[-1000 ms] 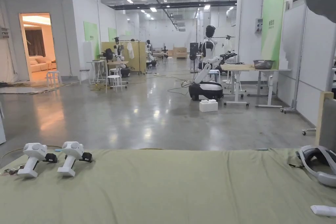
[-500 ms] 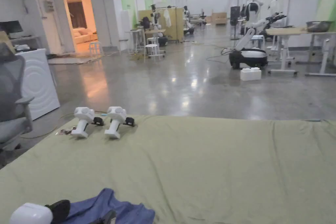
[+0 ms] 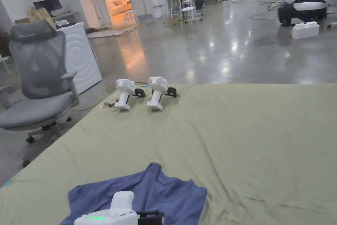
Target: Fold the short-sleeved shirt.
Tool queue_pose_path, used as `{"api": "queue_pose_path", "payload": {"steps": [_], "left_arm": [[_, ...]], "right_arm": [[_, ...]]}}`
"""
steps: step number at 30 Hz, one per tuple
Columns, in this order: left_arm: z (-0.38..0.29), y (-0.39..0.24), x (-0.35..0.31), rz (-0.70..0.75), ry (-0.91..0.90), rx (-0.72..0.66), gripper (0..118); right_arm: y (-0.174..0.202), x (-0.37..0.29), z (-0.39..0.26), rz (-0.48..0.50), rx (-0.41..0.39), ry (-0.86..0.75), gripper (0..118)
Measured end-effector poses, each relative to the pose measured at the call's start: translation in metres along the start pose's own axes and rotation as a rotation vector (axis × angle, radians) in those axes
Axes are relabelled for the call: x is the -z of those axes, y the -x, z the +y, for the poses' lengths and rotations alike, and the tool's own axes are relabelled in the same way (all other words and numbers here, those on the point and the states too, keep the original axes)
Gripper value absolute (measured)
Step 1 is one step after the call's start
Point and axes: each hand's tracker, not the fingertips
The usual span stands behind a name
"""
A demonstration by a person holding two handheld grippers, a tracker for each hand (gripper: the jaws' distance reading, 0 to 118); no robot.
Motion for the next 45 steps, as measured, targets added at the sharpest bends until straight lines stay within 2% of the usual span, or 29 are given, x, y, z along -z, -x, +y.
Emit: {"api": "queue_pose_path", "payload": {"steps": [3,5,7,9,10,11,13,15,17,20,22,25,26,28,29,32,36,39,41,42,44,45], "left_arm": [[0.003,0.015,0.037,0.064,0.015,-0.019,116],[0.006,0.024,0.058,0.064,0.068,-0.053,105],[0.005,0.022,0.079,0.087,0.146,-0.037,85],[0.003,0.006,0.078,0.123,0.125,0.045,85],[0.005,0.002,0.078,0.135,0.131,0.064,78],[0.007,0.001,0.078,0.126,0.140,0.070,65],[0.010,-0.006,0.073,0.156,0.110,0.088,5],[0.014,-0.005,0.080,0.159,0.165,0.043,5],[0.022,0.002,0.072,0.125,0.145,-0.046,5],[0.044,-0.007,0.027,-0.033,-0.064,-0.132,5],[0.068,-0.029,0.004,-0.110,-0.115,-0.162,5],[0.098,-0.091,-0.018,-0.226,-0.212,-0.059,5],[0.103,-0.114,-0.021,-0.274,-0.223,-0.023,5],[0.104,-0.168,-0.022,-0.392,-0.237,0.018,5],[0.100,-0.196,-0.019,-0.449,-0.217,0.040,5],[0.065,-0.288,-0.002,-0.538,-0.132,0.164,5],[-0.014,-0.399,0.020,-0.654,0.000,0.354,5],[-0.070,-0.463,0.019,-0.784,0.058,0.512,5],[-0.099,-0.493,0.014,-0.800,0.084,0.593,9],[-0.111,-0.504,0.009,-0.794,0.091,0.629,16],[-0.125,-0.511,0.003,-0.837,0.112,0.626,87],[-0.123,-0.505,-0.001,-0.879,0.141,0.596,99]], "right_arm": [[-0.006,0.012,-0.008,-0.048,0.000,0.069,3],[-0.009,0.019,-0.012,-0.057,-0.010,0.096,3],[-0.011,0.026,-0.014,-0.069,-0.018,0.128,3],[-0.011,0.031,-0.015,-0.072,-0.029,0.144,3],[-0.010,0.033,-0.015,-0.071,-0.034,0.148,3],[-0.010,0.035,-0.016,-0.069,-0.035,0.149,3],[-0.009,0.037,-0.016,-0.040,-0.026,0.157,3],[-0.008,0.034,-0.016,-0.021,-0.023,0.152,3],[-0.010,0.027,-0.016,-0.001,-0.014,0.135,3],[-0.019,0.017,-0.017,0.046,0.045,0.134,3],[-0.027,0.013,-0.020,0.063,0.086,0.144,3],[-0.037,-0.004,-0.026,0.062,0.177,0.099,3],[-0.040,-0.009,-0.027,0.059,0.237,0.082,3],[-0.053,-0.020,-0.032,0.118,0.385,0.063,3],[-0.058,-0.025,-0.035,0.123,0.414,0.042,3],[-0.065,-0.040,-0.040,0.007,0.353,0.032,3],[-0.076,-0.064,-0.042,-0.028,0.295,0.030,3],[-0.089,-0.074,-0.044,-0.041,0.322,0.011,3],[-0.096,-0.076,-0.048,-0.055,0.364,0.004,3],[-0.095,-0.074,-0.047,-0.069,0.373,-0.005,3],[-0.094,-0.094,-0.073,-0.057,0.383,-0.010,3],[-0.094,-0.094,-0.074,-0.048,0.387,-0.010,3]]}}
